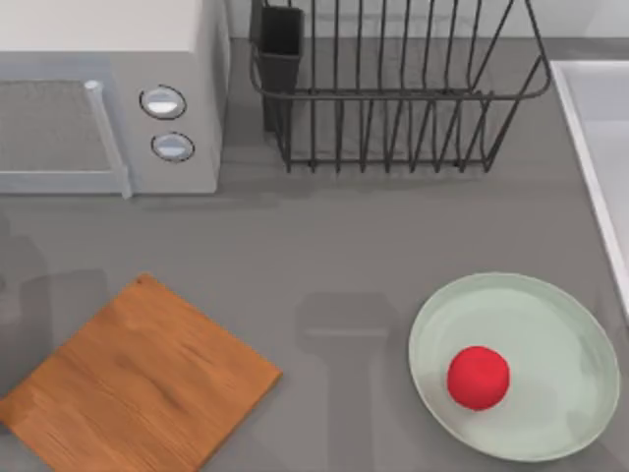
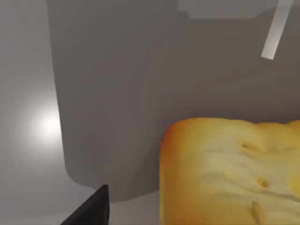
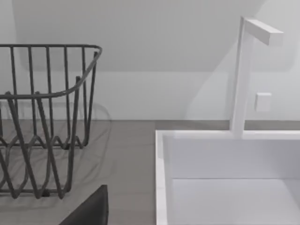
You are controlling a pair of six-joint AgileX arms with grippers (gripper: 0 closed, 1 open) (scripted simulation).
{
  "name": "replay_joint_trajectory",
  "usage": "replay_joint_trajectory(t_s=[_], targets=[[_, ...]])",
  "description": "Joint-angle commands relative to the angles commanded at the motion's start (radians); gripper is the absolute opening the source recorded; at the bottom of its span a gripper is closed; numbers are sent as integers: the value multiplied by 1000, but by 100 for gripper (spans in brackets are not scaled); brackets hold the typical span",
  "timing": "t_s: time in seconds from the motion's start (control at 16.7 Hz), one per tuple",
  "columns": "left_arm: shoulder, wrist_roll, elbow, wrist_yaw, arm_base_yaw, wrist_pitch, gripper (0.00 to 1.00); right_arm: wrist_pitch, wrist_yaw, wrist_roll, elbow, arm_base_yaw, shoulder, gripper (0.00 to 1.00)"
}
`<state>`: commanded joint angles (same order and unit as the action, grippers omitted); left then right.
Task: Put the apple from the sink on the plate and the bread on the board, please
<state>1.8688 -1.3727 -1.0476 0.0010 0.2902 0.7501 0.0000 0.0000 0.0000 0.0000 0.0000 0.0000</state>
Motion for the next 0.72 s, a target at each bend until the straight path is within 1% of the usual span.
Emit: replay_joint_trajectory(t_s=[0.72], targets=[[0, 0, 0, 0, 0, 0, 2, 0, 0, 0, 0, 0, 0, 100]])
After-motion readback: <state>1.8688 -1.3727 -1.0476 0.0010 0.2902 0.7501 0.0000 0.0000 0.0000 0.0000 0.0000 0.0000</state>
